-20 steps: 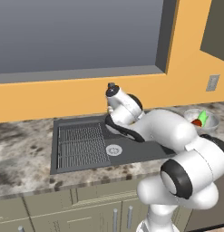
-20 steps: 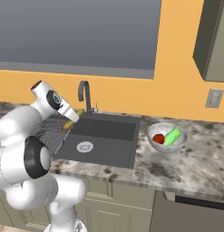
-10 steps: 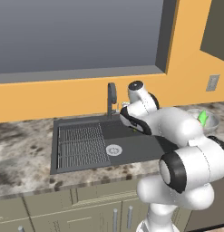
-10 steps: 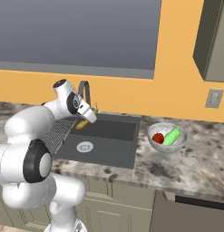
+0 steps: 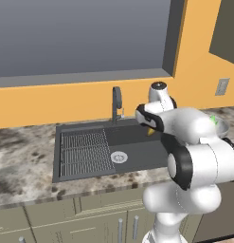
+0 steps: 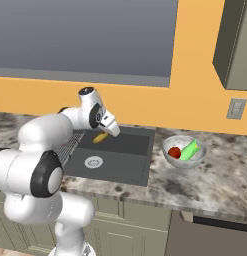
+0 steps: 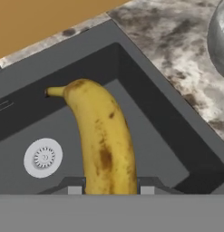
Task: There is a mixed pile of frozen fruits and vegetables on the counter. Locate all the frozen vegetables and place the items in a bowl on the counter. Take all the frozen fruits and defrost them in a running sink.
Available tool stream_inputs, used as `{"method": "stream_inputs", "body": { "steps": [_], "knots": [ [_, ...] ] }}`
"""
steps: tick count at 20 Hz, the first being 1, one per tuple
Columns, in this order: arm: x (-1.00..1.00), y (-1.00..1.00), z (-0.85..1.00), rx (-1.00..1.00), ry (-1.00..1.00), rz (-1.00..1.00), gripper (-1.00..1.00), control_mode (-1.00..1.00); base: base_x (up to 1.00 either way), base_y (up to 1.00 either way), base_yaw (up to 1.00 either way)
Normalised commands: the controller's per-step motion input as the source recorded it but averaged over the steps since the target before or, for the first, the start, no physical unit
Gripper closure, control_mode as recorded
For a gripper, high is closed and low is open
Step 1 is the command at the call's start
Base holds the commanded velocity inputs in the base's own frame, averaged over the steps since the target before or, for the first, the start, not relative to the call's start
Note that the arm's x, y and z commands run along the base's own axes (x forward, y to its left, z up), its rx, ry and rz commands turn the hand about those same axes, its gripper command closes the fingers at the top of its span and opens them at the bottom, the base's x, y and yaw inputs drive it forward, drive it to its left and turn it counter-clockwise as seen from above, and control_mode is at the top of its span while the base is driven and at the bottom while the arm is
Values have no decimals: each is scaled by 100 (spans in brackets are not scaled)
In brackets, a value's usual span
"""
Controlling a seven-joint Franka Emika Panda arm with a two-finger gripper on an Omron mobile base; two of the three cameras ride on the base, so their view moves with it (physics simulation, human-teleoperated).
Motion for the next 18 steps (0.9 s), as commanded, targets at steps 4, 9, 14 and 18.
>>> {"method": "stream_inputs", "body": {
  "steps": [4,9,14,18],
  "knots": [
    [17,-20,-14,7,4,8,100,-100,0,0,0],
    [16,-20,-20,6,3,9,100,-100,0,0,0],
    [12,-16,-25,4,4,8,100,-100,0,0,0],
    [7,-8,-30,1,2,8,100,-100,0,0,0]
  ]
}}
